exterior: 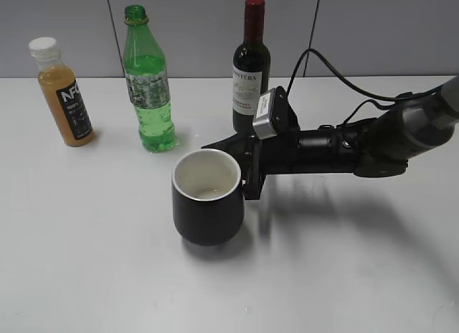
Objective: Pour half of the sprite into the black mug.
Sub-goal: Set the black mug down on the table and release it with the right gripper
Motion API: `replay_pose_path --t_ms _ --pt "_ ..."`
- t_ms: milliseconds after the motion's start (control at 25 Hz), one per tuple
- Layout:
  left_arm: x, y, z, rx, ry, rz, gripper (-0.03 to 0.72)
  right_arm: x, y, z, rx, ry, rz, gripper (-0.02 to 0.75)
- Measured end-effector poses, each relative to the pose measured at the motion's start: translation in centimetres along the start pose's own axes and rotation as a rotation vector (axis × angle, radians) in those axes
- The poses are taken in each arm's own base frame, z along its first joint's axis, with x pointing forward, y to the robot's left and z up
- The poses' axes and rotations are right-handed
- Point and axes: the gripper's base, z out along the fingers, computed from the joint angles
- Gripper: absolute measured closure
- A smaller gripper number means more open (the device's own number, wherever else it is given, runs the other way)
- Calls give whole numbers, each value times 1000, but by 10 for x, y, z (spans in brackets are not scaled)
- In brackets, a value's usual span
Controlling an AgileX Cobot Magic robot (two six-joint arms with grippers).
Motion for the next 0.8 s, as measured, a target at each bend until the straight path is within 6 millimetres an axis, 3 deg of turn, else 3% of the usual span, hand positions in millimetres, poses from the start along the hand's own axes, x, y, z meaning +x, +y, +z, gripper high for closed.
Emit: replay_pose_path --t_ms 240,800 --pt "0 0 0 0 0 0 240 18 -1 3 6 16 14 699" --pt "0 0 0 0 0 0 240 17 -4 4 26 5 -10 699"
